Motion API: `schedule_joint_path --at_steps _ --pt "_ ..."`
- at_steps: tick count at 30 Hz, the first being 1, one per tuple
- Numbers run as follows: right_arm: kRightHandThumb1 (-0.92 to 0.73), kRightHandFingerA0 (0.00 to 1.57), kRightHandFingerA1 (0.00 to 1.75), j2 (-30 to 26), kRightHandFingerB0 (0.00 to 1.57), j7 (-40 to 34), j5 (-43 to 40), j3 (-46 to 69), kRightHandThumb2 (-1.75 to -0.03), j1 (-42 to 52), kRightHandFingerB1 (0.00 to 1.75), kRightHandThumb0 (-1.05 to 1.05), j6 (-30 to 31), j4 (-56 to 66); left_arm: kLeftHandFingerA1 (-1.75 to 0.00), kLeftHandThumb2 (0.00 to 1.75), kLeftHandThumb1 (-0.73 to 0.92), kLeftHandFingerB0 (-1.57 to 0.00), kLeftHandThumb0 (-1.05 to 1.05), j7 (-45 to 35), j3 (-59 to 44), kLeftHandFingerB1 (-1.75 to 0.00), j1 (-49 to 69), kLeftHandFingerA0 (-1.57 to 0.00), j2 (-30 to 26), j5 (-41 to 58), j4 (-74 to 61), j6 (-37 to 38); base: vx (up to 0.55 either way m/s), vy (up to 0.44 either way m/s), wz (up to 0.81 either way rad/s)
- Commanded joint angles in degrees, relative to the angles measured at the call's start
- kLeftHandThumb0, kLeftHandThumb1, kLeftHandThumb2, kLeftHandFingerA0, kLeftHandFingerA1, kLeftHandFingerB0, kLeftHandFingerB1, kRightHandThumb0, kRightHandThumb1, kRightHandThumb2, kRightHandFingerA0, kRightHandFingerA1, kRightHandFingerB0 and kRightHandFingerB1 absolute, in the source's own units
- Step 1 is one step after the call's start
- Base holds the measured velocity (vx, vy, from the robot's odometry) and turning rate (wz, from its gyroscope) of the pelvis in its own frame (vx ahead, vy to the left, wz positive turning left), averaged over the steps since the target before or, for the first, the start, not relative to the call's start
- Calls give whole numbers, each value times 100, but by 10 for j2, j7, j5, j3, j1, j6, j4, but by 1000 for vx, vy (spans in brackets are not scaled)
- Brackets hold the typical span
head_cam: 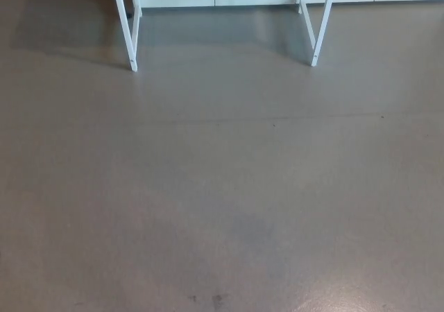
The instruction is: The robot walks towards a table in front, picks a dumpling toy with left hand and puts it in an orange round plate
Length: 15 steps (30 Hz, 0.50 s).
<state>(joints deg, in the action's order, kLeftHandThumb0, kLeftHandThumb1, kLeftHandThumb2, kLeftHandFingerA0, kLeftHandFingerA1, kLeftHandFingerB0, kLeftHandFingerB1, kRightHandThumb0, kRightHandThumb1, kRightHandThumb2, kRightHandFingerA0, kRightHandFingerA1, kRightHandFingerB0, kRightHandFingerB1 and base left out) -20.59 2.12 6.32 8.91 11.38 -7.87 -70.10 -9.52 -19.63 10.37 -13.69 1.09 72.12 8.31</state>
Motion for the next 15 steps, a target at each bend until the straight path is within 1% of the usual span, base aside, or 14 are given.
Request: schedule_joint_path --at_steps 1,2,3,5,6,7,8,9,10,13,14,15 --pt "-60 96 82 -9 46 -2 -12 5 -57 2 43 -27 -23 0 -142 88 44 -34 -47 -16 -8 -44 -4 -81 -10 20 13 26 0 0 0" --pt "-60 96 82 -9 46 -3 -12 5 -57 6 43 -27 -23 3 -142 88 44 -34 -47 -14 -7 -44 -3 -81 -10 19 15 27 0 0 0" --pt "-60 92 77 -10 45 -2 -12 5 -57 8 42 -28 -23 3 -146 88 46 -33 -47 -12 -4 -42 -2 -79 -10 16 15 29 0 0 0" --pt "-60 92 77 -10 45 -1 -11 4 -57 9 42 -28 -24 1 -146 88 46 -33 -47 -10 -1 -42 0 -79 -10 14 15 32 203 -28 3" --pt "-58 88 67 -12 45 0 -7 3 -57 4 42 -24 -29 -14 -145 87 45 -34 -47 -7 -1 -42 -1 -82 -9 17 15 28 0 0 0" --pt "-58 88 67 -13 45 0 -6 2 -57 2 42 -24 -31 -19 -145 87 45 -34 -47 -6 -1 -42 -2 -82 -9 18 15 27 0 0 0" --pt "-57 86 65 -12 44 0 -7 3 -57 0 42 -23 -30 -24 -146 88 43 -35 -44 -11 -5 -40 -2 -76 -9 23 16 24 7 -10 49" --pt "-57 86 65 -12 44 -1 -8 4 -57 -1 42 -23 -30 -27 -146 88 43 -35 -44 -15 -7 -40 -2 -76 -10 27 17 23 10 -3 -11" --pt "-58 90 71 -12 46 -3 -6 2 -57 -2 43 -26 -30 -28 -140 88 47 -34 -46 -15 -6 -43 -3 -83 -11 26 19 23 4 2 -14" --pt "-58 90 71 -13 46 -5 -2 -3 -57 -1 43 -26 -33 -26 -140 88 47 -34 -46 -10 1 -43 -3 -83 -12 20 21 25 15 38 -2" --pt "-58 90 70 -13 45 -5 -2 -4 -57 0 43 -26 -35 -25 -141 82 50 -33 -49 -7 5 -42 -3 -78 -13 17 21 26 41 137 -11" --pt "-58 90 70 -13 45 -5 -2 -4 -57 1 43 -26 -36 -25 -141 82 50 -33 -49 -5 7 -42 -3 -78 -13 14 20 27 -42 180 -15"
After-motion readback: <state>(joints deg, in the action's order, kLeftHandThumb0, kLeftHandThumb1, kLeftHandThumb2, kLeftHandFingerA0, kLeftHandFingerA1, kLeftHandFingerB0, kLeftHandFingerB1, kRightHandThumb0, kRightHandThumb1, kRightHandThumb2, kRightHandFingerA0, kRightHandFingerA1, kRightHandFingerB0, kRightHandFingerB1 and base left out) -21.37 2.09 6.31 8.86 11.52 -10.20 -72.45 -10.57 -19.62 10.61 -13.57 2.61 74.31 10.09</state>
